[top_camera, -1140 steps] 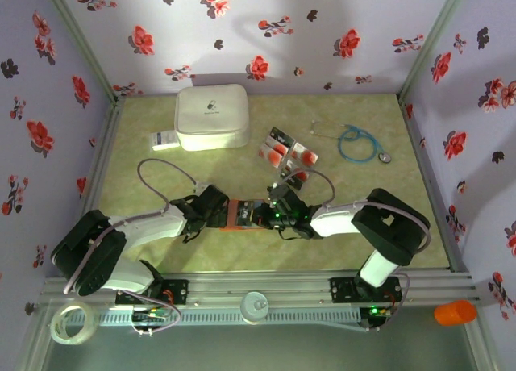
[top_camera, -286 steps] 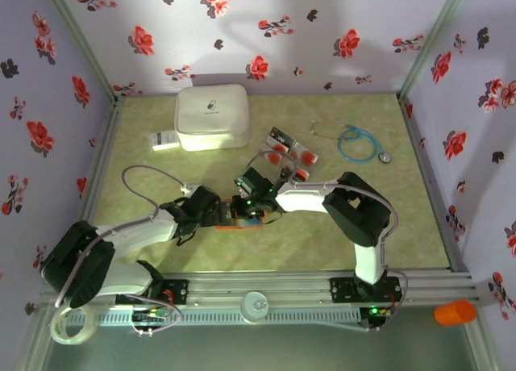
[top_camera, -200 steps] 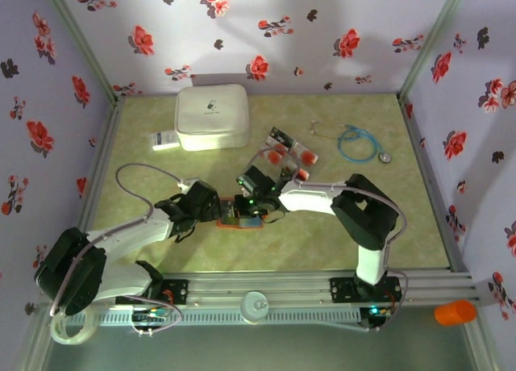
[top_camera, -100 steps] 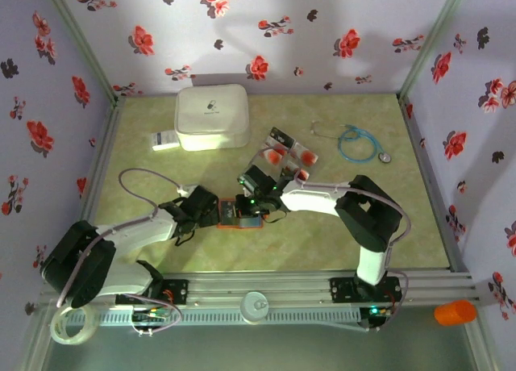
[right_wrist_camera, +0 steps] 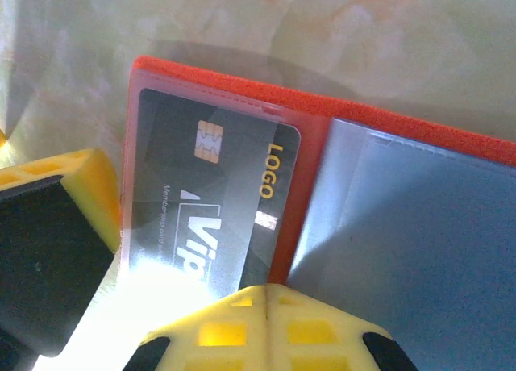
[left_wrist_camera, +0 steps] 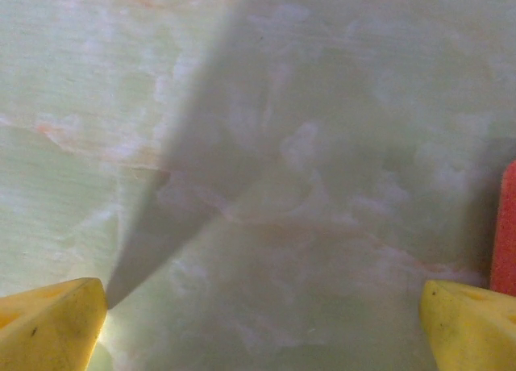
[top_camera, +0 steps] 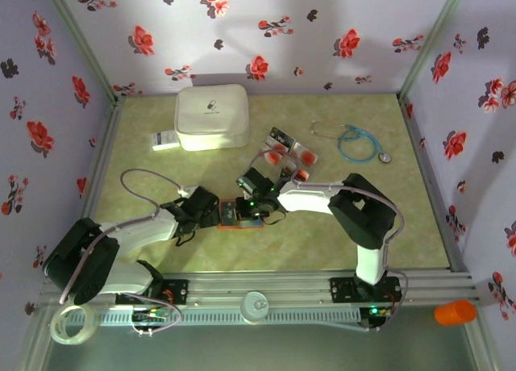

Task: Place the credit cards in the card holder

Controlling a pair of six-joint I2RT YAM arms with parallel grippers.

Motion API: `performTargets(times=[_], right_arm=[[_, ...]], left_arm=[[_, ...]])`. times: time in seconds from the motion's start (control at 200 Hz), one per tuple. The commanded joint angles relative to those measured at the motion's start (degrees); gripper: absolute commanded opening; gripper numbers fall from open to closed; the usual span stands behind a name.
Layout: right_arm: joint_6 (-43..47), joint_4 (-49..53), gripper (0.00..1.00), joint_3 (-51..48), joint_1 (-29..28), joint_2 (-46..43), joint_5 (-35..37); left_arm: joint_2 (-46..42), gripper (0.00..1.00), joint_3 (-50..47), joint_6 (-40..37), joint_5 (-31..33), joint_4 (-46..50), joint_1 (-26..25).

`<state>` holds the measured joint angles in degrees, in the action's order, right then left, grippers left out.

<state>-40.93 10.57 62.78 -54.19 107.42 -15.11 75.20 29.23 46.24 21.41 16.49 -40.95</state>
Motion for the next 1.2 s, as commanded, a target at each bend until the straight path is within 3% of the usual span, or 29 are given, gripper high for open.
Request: performTargets(times=[0.0,0.4,0.9,1.195], right_arm=[[0.06,-0.11,0.00,1.80,-1.00,2.00,-0.62],[-0.72,-1.25,0.00,1.96,-1.06,3.28,-1.31],[1.07,2.06,0.00,3.30,-0.80,-0.16,0.17],[0.59,0.73,0.00,3.49,-0.78,2.85,-0.18]], left_arm=[[0.78,1.00,-0.85,0.76,0.09,-0.32,0.34],[-0.12,1.00,0.20,0.06,0.33,0.53,0.34],[-7.85,1.00,3.98,-2.81,0.67,6.11,3.33],[-7.88,1.00,4.10,-3.16,0.26,5.93,3.68]])
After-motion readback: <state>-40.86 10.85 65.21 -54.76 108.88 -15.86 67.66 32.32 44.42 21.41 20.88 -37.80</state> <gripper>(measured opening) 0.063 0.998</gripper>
